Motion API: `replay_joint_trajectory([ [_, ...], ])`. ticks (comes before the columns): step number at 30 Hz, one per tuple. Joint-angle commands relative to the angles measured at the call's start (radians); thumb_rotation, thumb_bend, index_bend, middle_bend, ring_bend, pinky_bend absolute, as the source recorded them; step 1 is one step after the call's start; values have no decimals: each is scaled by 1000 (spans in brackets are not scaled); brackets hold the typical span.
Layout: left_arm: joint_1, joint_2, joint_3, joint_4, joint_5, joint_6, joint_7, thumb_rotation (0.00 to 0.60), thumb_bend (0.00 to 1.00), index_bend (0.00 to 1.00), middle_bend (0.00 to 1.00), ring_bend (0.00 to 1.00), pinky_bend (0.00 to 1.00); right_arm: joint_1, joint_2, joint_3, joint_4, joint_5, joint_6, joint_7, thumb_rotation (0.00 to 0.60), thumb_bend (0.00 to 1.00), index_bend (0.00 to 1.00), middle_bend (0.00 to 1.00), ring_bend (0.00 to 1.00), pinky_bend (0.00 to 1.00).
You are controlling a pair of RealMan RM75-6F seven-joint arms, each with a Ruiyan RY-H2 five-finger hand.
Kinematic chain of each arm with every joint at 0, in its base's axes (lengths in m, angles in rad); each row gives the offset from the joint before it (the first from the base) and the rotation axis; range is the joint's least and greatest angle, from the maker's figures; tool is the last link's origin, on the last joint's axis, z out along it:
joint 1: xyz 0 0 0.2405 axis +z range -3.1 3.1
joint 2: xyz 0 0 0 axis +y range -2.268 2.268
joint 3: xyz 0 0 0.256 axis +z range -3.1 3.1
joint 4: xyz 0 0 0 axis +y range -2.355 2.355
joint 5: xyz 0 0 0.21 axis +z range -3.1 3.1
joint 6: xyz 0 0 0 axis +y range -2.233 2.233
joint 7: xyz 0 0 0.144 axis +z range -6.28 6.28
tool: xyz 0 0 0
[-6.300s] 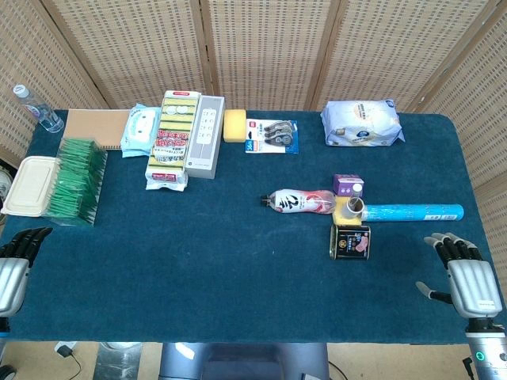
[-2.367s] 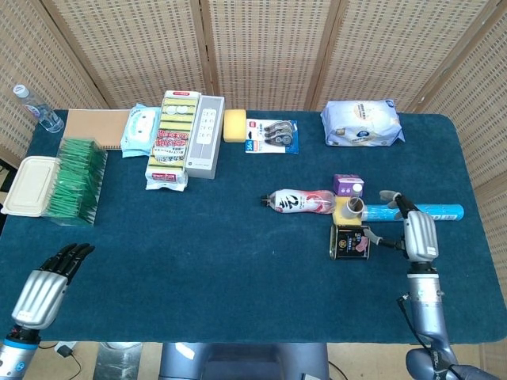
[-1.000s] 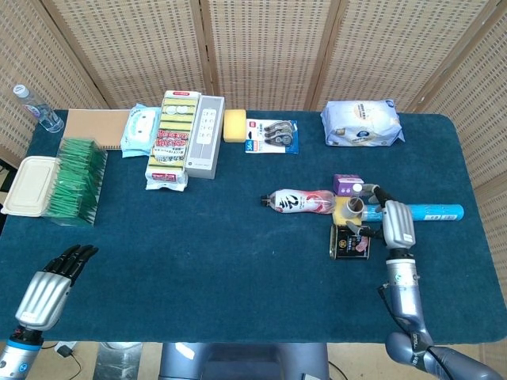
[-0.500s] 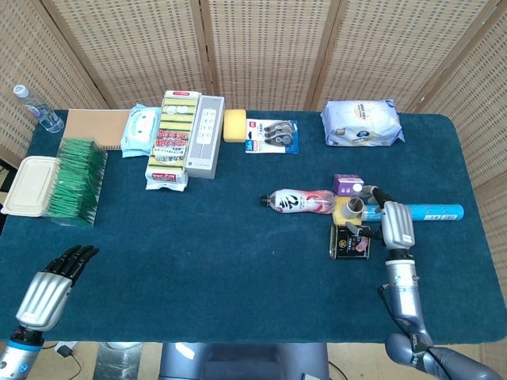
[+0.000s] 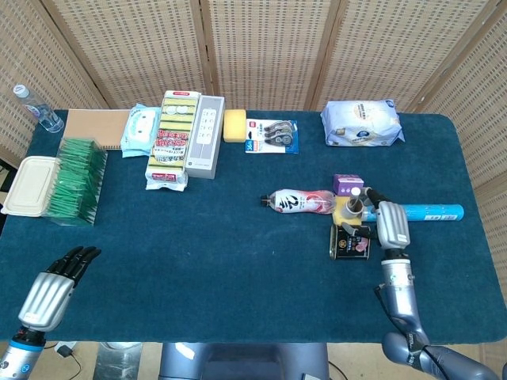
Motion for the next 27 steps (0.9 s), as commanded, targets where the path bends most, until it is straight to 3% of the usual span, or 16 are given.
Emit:
replay_joint_trajectory([
  [1, 0, -1, 1, 0, 0, -2, 1, 600, 178, 102, 178, 148, 329, 10, -8, 6, 14, 8, -11, -8, 538, 158, 332, 393, 440, 476],
  [20, -2, -4, 5, -5, 2, -9, 7, 600, 178, 102, 178, 148, 329, 41, -44, 19, 84, 15, -22, -18, 544, 190, 366, 427, 480, 484],
  [27, -3, -2, 5, -5, 4, -7, 5, 600, 178, 102, 178, 148, 329, 48, -53, 23, 101, 12, -16, -17, 598, 202, 382, 441, 503, 496],
])
